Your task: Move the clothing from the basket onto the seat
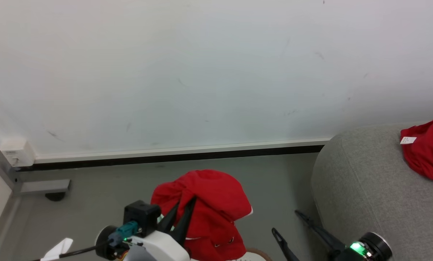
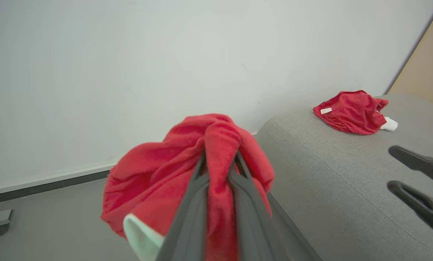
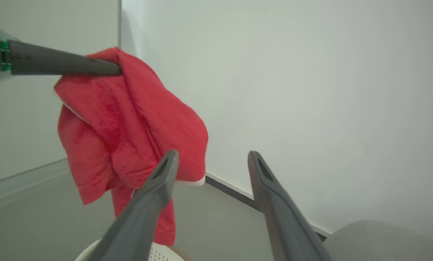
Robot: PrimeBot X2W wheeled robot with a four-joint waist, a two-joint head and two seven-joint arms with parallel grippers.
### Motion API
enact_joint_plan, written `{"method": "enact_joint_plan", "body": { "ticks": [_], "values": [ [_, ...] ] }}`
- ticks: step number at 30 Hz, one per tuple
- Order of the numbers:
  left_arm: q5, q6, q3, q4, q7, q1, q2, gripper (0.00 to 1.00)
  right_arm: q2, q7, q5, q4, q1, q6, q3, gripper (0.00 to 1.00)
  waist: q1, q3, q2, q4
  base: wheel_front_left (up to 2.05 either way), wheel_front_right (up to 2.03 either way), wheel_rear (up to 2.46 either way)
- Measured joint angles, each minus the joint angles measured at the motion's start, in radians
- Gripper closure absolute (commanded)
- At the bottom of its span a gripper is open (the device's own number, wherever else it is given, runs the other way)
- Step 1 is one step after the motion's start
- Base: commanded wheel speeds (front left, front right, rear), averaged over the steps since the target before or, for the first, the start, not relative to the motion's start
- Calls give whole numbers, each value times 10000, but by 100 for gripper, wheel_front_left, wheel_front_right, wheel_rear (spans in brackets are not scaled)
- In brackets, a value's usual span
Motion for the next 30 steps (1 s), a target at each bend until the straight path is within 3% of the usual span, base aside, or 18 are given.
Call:
{"method": "enact_joint_plan", "body": {
  "ticks": [8, 16, 18, 26, 28, 30],
  "values": [
    [0, -249, -568, -203, 213, -153, -253, 100, -299, 301, 673, 1166, -1984, 0, 2487, 0, 0, 31, 0, 187, 0, 0, 0],
    [-25, -499, -1091, -211, 359, -324, -541, 100, 228, 169, 872, 3072, -3557, 0, 4098, 0, 0, 16, 0, 356, 0, 0, 0],
    [-63, -500, -1156, -213, 387, -333, -598, 100, 500, 104, 938, 3609, -3738, 0, 4238, 100, 0, -2, 0, 382, 0, 0, 0],
    [-79, -481, -1174, -98, 387, -363, -577, 100, 901, -111, 1501, 4510, -3984, 0, 4132, 100, 0, -31, 0, 451, 0, 0, 0],
    [-86, -431, -1141, -65, 349, -363, -554, 84, 897, -121, 1540, 4548, -3986, 2, 4040, 100, 1, -12, 0, 438, 0, 0, 0],
    [-102, -391, -1089, -36, 299, -363, -543, 53, 878, -123, 1578, 4487, -3994, 2, 3835, 100, 0, 13, 0, 410, 0, 0, 0]
  ]
}}
